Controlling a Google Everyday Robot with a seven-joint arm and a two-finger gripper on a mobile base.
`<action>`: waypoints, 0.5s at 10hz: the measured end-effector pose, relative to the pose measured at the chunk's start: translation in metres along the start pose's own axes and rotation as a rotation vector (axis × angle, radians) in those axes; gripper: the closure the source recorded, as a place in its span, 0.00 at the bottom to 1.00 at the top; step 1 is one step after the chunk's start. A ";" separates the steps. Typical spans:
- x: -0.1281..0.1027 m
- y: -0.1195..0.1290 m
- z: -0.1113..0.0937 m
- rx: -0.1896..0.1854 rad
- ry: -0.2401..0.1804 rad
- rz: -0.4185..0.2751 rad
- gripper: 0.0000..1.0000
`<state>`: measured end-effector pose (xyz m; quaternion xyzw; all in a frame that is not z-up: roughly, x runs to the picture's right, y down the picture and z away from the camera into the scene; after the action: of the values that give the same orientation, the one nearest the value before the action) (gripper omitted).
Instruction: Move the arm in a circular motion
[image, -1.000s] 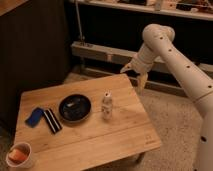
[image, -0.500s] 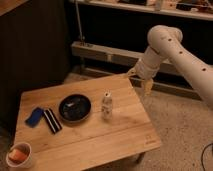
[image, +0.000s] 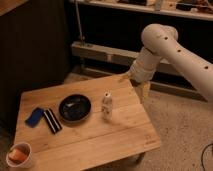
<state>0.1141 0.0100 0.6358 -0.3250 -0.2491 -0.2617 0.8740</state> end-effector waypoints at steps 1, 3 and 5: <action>-0.011 0.001 0.000 -0.013 -0.007 -0.019 0.20; -0.031 0.001 0.000 -0.036 -0.021 -0.052 0.20; -0.029 0.003 0.000 -0.036 -0.020 -0.048 0.20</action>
<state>0.0944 0.0203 0.6171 -0.3371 -0.2610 -0.2837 0.8590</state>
